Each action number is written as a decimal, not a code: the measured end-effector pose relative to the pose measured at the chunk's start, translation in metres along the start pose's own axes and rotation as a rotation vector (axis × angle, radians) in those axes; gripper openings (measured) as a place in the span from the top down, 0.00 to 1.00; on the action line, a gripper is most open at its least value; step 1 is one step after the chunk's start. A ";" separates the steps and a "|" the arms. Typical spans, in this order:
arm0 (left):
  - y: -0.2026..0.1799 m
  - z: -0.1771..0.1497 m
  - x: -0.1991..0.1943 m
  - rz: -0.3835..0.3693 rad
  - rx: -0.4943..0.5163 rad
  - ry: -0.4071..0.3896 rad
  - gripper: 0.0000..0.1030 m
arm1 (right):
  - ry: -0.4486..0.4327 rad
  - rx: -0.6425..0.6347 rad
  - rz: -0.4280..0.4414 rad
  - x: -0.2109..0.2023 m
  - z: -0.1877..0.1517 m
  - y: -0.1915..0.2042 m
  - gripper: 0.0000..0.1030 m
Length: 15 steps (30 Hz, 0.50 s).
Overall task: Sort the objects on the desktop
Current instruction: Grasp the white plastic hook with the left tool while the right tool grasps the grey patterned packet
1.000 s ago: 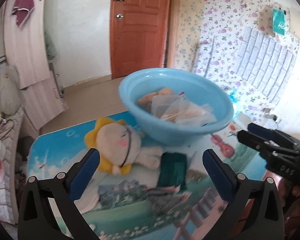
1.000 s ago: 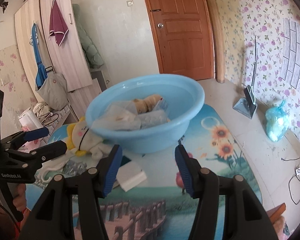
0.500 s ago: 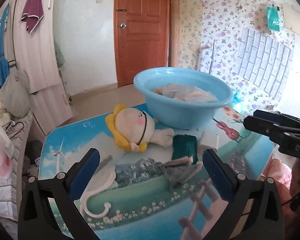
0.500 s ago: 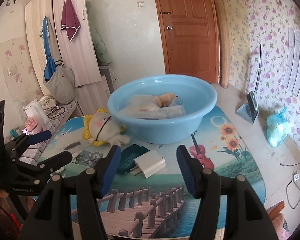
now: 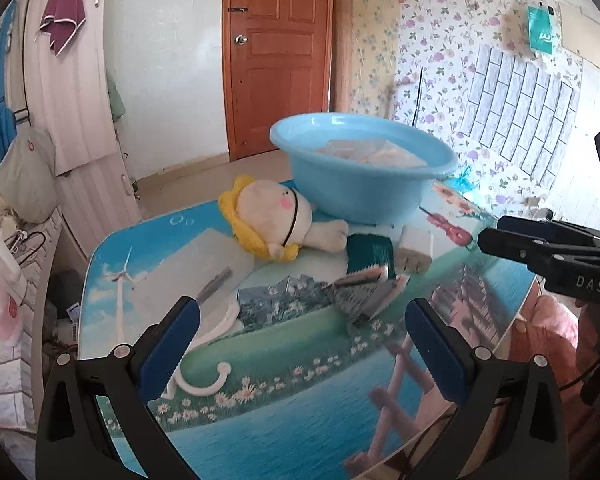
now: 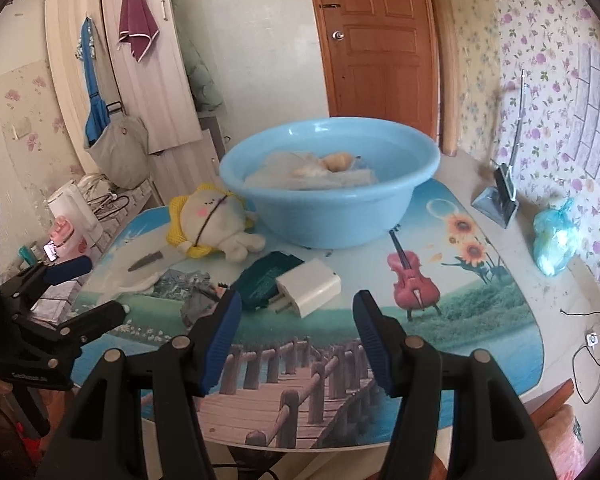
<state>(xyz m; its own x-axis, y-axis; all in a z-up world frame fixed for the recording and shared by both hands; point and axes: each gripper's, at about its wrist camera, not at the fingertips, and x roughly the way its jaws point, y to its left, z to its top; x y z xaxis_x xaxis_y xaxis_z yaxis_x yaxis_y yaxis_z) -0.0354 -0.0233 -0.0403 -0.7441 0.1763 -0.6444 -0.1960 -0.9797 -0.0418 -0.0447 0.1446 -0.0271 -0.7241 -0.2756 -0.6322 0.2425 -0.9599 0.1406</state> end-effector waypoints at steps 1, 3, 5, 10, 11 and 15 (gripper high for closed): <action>0.002 -0.002 0.001 -0.003 -0.011 0.011 0.00 | -0.004 -0.003 -0.002 -0.001 -0.001 0.001 0.44; 0.008 -0.006 0.003 -0.015 -0.035 0.027 0.00 | -0.006 -0.007 0.001 -0.001 -0.001 0.002 0.44; 0.015 -0.010 0.004 -0.023 -0.061 0.040 0.00 | -0.002 -0.003 0.010 0.000 -0.002 0.002 0.44; 0.025 -0.019 0.005 0.013 -0.094 0.049 0.00 | 0.045 0.023 -0.002 0.009 -0.008 0.000 0.44; 0.026 -0.020 0.005 0.021 -0.089 0.045 0.00 | 0.049 0.021 -0.008 0.010 -0.009 0.000 0.44; 0.032 -0.024 0.008 0.043 -0.088 0.063 0.00 | 0.065 0.016 -0.011 0.015 -0.011 0.001 0.44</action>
<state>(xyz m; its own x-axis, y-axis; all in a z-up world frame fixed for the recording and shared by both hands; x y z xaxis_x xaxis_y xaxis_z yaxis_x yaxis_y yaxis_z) -0.0322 -0.0552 -0.0647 -0.7084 0.1308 -0.6936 -0.1064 -0.9912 -0.0782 -0.0482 0.1401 -0.0451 -0.6828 -0.2618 -0.6821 0.2239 -0.9636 0.1458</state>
